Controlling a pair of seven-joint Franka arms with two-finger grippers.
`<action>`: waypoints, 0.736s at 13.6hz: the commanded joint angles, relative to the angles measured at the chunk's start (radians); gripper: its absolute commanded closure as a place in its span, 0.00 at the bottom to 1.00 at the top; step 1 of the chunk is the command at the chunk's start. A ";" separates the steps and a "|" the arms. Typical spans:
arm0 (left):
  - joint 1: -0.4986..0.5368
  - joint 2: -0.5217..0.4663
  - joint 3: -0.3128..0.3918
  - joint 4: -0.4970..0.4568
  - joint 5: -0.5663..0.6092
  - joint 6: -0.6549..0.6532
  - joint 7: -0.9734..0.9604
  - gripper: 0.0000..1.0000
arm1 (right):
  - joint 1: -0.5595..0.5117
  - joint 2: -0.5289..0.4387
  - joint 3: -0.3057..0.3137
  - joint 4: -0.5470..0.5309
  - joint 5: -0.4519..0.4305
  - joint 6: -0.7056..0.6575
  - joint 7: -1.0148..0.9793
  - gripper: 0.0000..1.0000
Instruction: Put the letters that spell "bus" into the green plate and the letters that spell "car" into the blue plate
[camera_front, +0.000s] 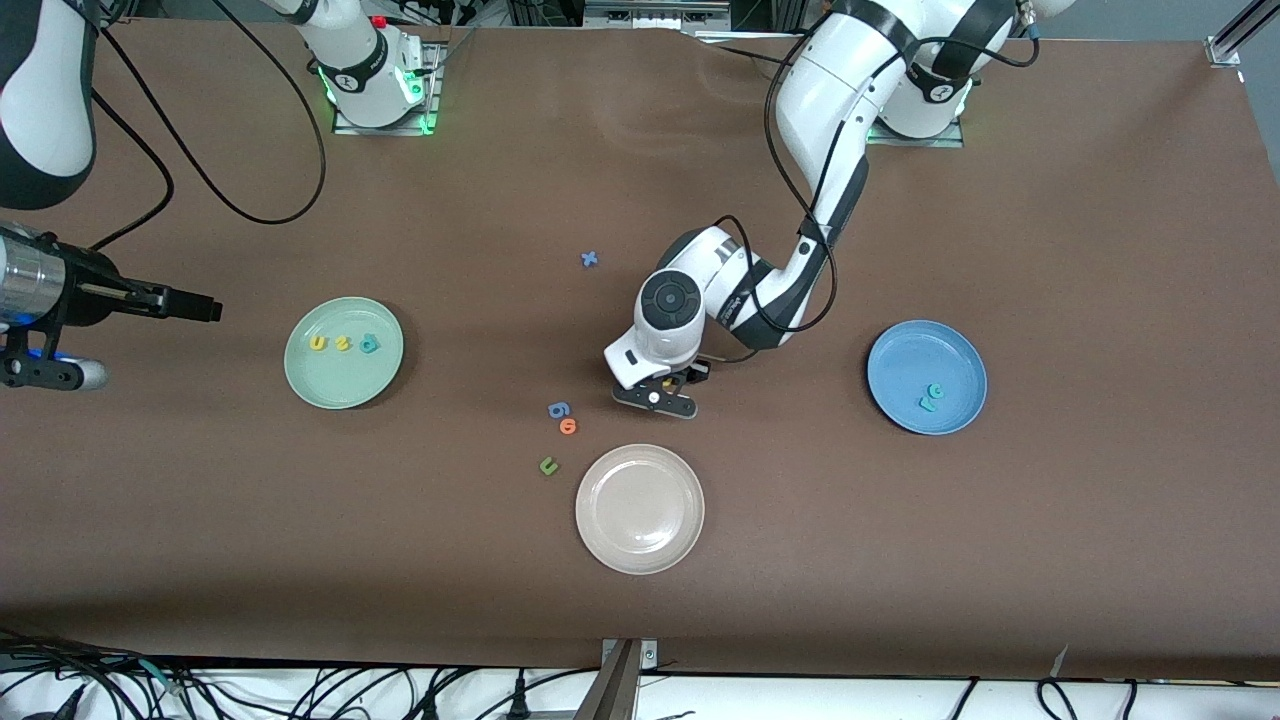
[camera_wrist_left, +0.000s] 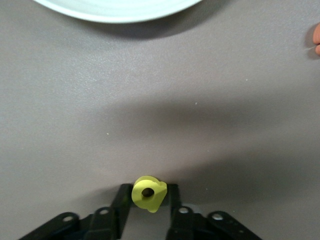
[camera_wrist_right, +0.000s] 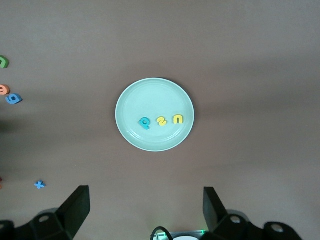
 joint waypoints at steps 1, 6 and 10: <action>-0.016 0.042 0.008 0.048 0.019 -0.004 -0.027 0.72 | -0.097 -0.024 0.153 -0.003 -0.076 -0.007 -0.008 0.00; -0.015 0.042 0.008 0.048 0.019 -0.005 -0.027 0.80 | -0.105 -0.091 0.178 -0.112 -0.119 0.087 -0.003 0.00; -0.004 0.010 0.042 0.050 0.018 -0.051 -0.026 0.86 | -0.095 -0.087 0.178 -0.103 -0.125 0.086 -0.003 0.00</action>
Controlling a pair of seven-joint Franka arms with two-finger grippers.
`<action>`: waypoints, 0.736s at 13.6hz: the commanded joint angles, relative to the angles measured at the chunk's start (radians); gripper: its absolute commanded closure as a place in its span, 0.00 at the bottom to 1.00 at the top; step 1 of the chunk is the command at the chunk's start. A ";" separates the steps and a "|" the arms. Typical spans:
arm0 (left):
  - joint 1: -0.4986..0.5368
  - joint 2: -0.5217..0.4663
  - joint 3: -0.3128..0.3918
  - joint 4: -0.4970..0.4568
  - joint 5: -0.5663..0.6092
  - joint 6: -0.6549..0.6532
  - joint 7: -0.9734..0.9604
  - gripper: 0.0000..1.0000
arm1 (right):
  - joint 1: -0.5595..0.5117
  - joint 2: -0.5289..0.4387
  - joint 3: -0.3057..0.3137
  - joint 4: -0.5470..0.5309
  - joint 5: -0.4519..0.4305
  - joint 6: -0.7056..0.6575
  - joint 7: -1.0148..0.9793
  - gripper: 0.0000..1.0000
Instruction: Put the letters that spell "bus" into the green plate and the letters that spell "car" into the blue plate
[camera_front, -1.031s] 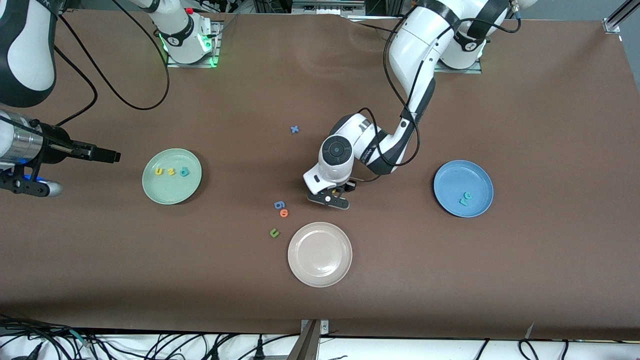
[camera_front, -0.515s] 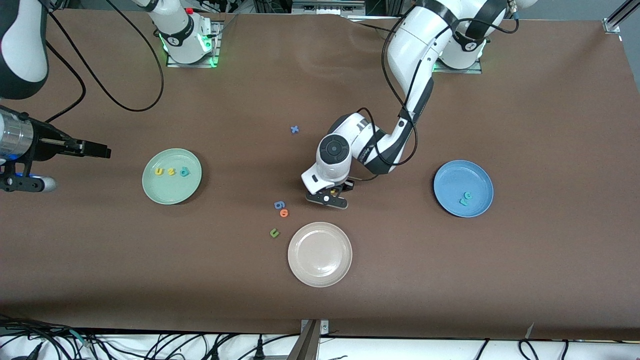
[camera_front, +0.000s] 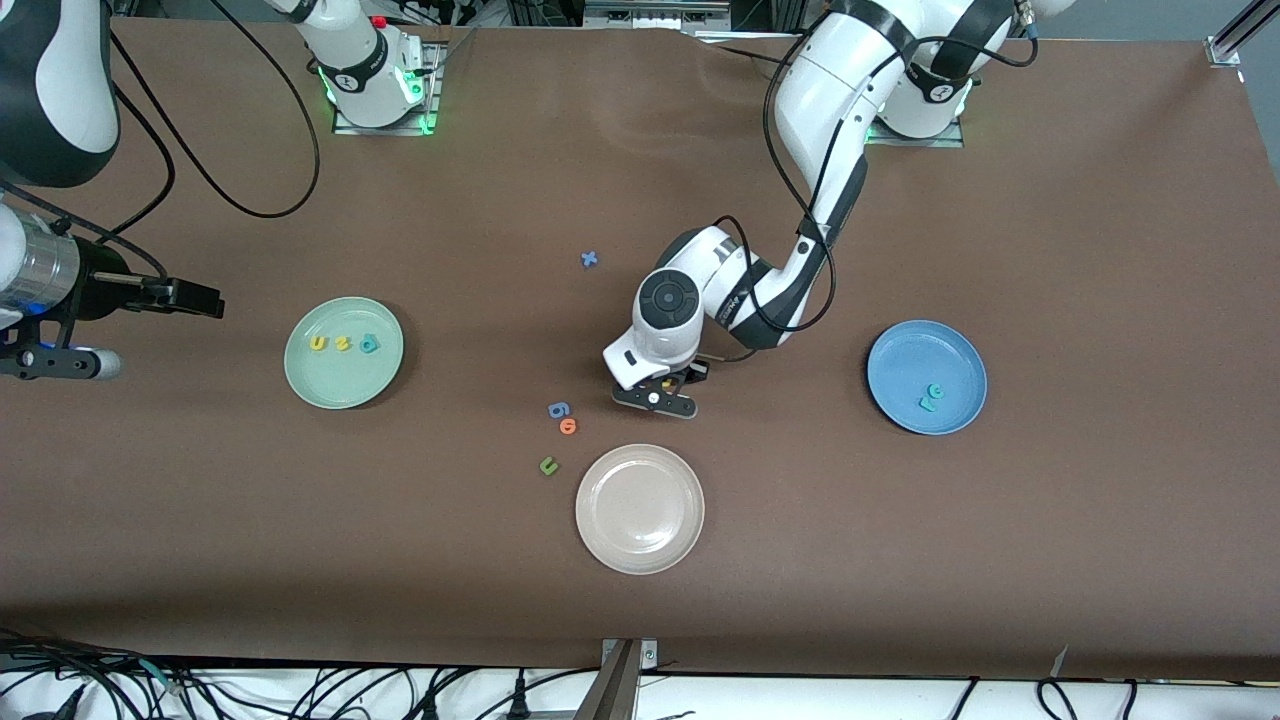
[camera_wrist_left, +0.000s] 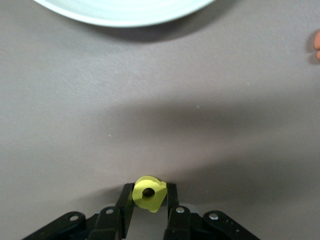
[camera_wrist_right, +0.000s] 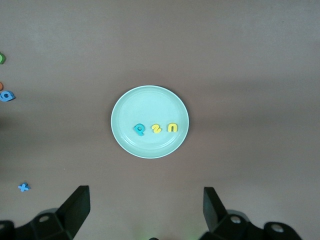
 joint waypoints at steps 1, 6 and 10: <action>0.007 -0.003 0.027 0.047 0.016 -0.081 -0.008 0.87 | -0.011 -0.037 0.019 -0.044 -0.015 0.020 0.000 0.00; 0.130 -0.062 0.025 0.047 0.016 -0.222 0.054 0.91 | -0.015 -0.035 0.016 -0.043 -0.012 0.017 0.000 0.00; 0.251 -0.123 0.027 0.047 0.022 -0.374 0.256 0.92 | -0.012 -0.033 0.017 -0.043 -0.020 0.023 -0.002 0.00</action>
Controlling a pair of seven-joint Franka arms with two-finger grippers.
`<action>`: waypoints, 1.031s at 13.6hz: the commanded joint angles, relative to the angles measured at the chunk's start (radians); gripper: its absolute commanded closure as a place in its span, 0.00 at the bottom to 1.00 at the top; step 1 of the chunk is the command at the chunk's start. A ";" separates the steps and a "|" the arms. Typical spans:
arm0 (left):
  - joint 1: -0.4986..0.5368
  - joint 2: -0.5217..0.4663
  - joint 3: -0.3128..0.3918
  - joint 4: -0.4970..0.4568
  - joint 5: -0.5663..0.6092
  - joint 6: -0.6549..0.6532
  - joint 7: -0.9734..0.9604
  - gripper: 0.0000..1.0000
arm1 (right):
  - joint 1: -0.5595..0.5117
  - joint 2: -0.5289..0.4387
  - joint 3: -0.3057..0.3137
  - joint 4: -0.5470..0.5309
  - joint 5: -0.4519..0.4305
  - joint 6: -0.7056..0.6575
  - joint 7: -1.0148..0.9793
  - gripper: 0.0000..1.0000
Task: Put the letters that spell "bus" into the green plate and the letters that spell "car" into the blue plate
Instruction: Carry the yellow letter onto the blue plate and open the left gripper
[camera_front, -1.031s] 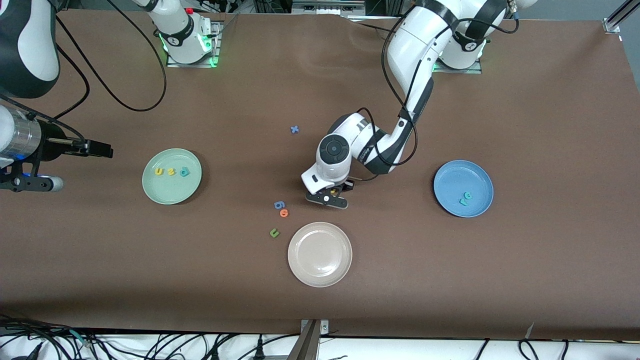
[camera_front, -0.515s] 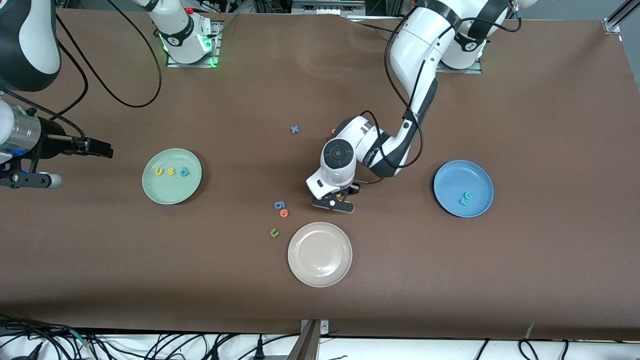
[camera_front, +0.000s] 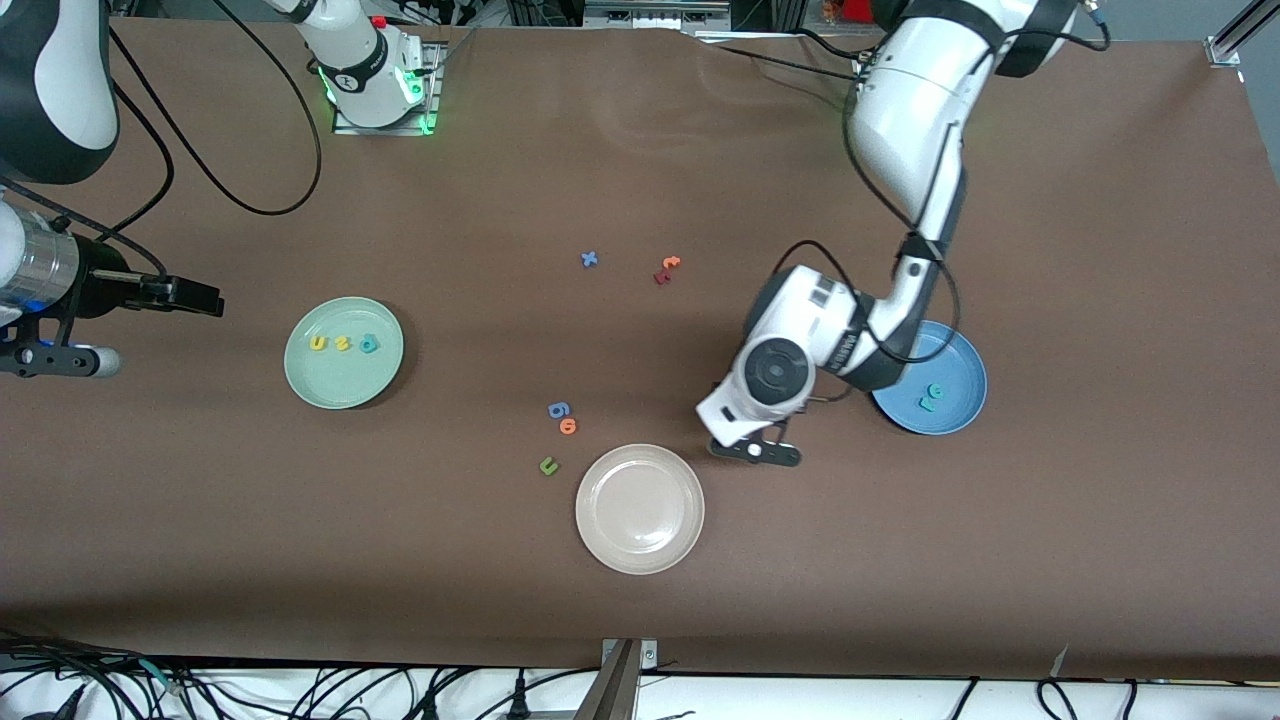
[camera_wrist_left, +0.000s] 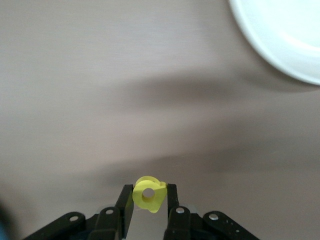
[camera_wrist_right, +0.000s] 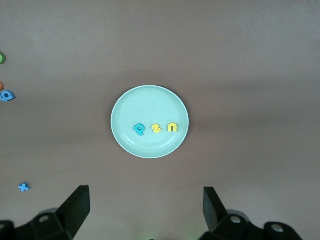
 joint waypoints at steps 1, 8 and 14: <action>0.085 -0.055 -0.011 -0.010 0.022 -0.103 0.101 0.92 | -0.006 -0.029 0.015 -0.035 -0.021 0.017 -0.002 0.00; 0.241 -0.105 -0.011 -0.039 0.137 -0.323 0.420 0.95 | -0.007 -0.029 0.014 -0.035 -0.021 0.020 -0.005 0.00; 0.284 -0.082 -0.011 -0.061 0.205 -0.323 0.448 0.98 | -0.009 -0.029 0.014 -0.035 -0.021 0.021 -0.005 0.00</action>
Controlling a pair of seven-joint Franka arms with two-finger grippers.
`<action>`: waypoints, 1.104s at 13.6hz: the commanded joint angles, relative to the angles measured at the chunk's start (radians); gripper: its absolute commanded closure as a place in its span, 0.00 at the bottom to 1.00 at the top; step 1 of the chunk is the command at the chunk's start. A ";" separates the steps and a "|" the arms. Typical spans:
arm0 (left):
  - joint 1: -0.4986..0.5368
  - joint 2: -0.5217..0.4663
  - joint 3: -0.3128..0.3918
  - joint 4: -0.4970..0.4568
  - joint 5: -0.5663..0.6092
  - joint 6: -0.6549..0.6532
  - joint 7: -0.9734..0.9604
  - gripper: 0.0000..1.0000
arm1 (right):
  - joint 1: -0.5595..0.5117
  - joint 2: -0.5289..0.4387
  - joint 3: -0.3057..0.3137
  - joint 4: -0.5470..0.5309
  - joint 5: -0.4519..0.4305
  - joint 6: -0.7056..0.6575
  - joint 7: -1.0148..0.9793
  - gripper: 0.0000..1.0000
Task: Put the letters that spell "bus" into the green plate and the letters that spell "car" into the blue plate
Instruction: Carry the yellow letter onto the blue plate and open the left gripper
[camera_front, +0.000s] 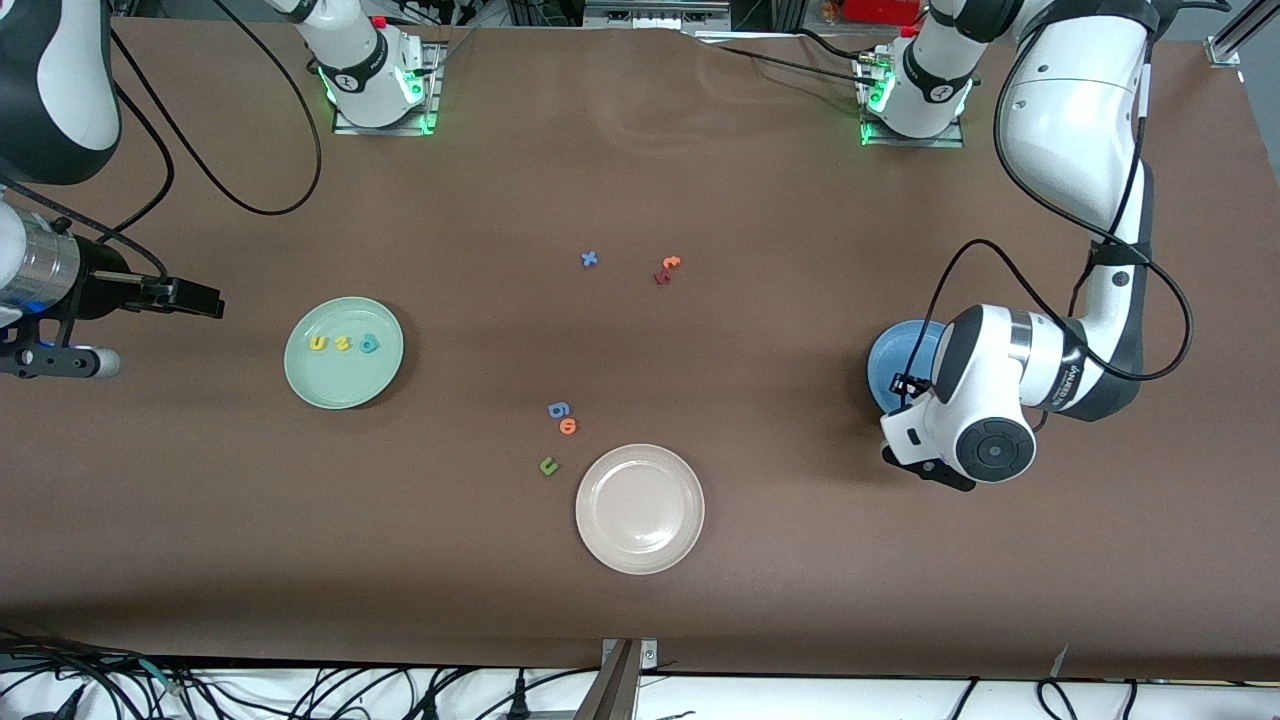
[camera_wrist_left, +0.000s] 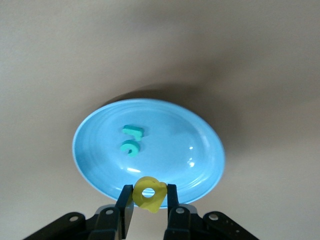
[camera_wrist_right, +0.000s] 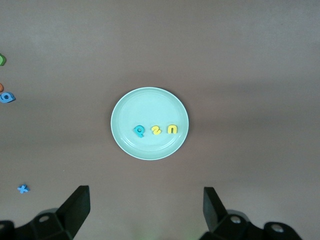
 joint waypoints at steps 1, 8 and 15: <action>0.022 -0.001 -0.012 -0.012 0.036 -0.005 0.025 0.87 | -0.009 -0.029 0.012 -0.033 -0.018 0.013 -0.005 0.00; 0.088 -0.003 -0.012 -0.005 0.036 -0.008 0.037 0.00 | -0.006 -0.029 0.013 -0.033 -0.018 0.015 -0.002 0.00; 0.180 -0.078 -0.014 0.032 0.016 -0.008 0.041 0.00 | -0.007 -0.029 0.013 -0.033 -0.017 0.015 -0.003 0.00</action>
